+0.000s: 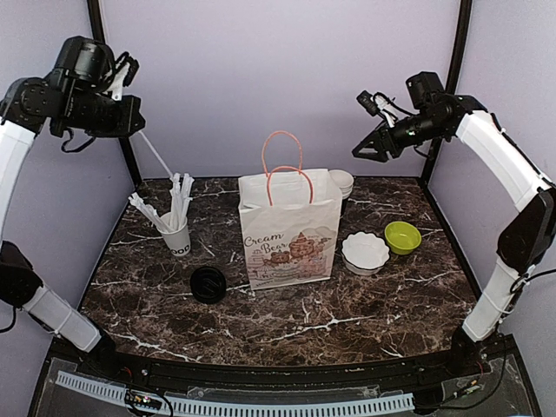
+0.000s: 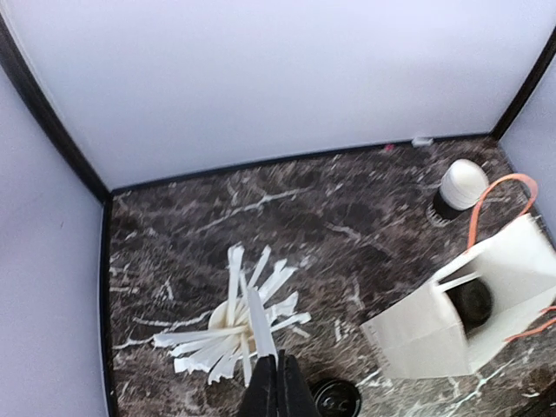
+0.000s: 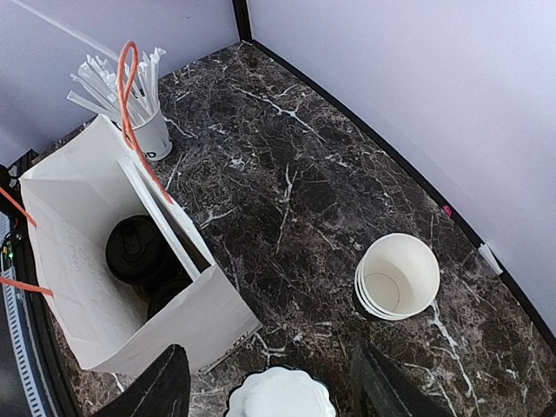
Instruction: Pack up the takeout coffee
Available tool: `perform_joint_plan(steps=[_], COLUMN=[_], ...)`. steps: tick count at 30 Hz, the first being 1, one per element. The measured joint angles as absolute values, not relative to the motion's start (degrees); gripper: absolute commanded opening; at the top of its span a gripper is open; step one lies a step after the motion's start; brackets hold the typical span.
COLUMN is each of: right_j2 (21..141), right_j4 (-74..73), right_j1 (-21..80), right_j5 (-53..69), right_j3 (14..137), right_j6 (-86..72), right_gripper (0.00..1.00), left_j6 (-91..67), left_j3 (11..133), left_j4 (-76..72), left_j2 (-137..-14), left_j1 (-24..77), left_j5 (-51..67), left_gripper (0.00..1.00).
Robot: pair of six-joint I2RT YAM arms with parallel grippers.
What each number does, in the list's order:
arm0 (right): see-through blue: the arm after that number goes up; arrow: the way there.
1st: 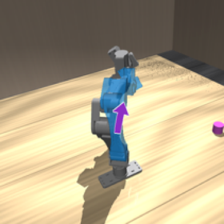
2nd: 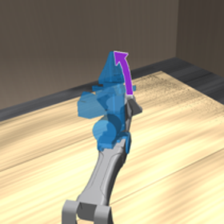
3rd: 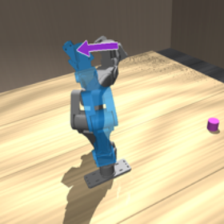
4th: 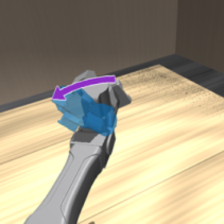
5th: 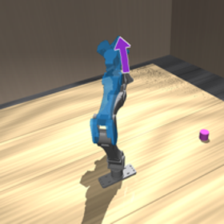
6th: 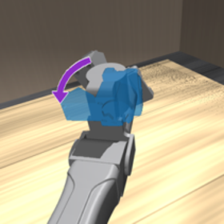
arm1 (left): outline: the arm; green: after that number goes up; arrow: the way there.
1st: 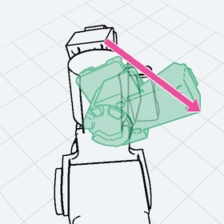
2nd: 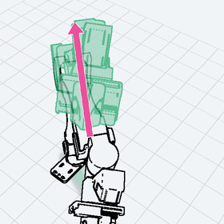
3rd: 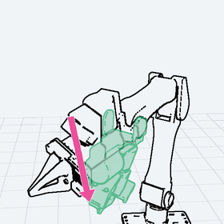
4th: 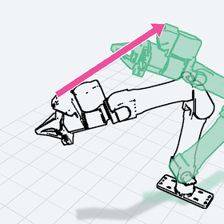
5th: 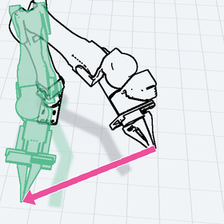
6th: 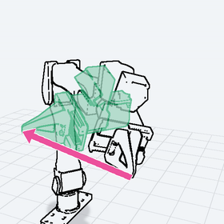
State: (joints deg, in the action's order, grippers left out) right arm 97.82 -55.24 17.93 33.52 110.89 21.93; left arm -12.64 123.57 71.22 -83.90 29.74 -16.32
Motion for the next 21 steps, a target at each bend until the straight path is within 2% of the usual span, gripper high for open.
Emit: perform_joint_plan(steps=[3,11,16,21], right_j2=[97.82,97.82,97.82,97.82], right_j4=[-56.14,-57.06,-57.04,-57.04], right_j1=[17.91,17.78,17.74,17.67], right_j5=[33.47,33.12,32.10,31.42], right_j3=[112.27,112.73,112.71,112.71], right_j6=[21.98,21.96,21.96,21.96], right_gripper=[0.65,0.65,0.65,0.65], left_j6=[-12.67,-15.40,-18.63,-20.71], left_j3=[126.17,123.50,116.71,107.61], left_j4=[66.94,51.29,44.45,38.57], left_j2=[-81.23,-76.27,-77.60,-79.81], left_j1=[29.71,29.71,30.06,33.12], left_j5=[-9.58,11.81,22.52,25.71], left_gripper=[0.00,0.00,0.00,0.00])
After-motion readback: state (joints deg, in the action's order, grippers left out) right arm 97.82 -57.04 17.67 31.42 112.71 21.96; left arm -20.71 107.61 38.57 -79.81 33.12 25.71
